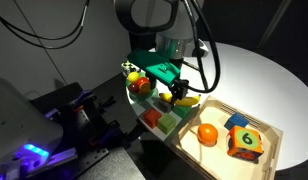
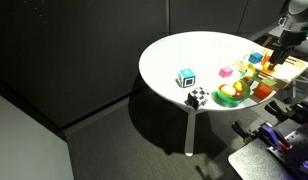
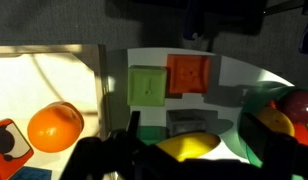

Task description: Put the blue block in the crate

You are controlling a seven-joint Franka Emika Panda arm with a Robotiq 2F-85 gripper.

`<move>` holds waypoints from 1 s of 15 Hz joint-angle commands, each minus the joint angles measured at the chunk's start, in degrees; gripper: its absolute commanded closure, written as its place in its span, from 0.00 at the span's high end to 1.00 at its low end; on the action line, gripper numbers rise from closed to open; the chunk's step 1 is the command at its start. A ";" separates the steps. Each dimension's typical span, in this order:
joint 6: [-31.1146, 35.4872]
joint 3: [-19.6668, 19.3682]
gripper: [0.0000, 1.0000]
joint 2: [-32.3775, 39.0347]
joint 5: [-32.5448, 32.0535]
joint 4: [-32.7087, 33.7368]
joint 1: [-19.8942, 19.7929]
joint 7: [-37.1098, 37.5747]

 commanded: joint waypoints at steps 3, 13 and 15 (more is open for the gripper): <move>1.11 -1.96 1.00 -8.40 0.03 -6.80 3.03 3.80; -3.31 -0.95 1.00 -19.16 -6.50 -12.49 7.01 12.51; -5.19 -0.61 1.00 -19.58 -5.73 -11.15 8.31 13.03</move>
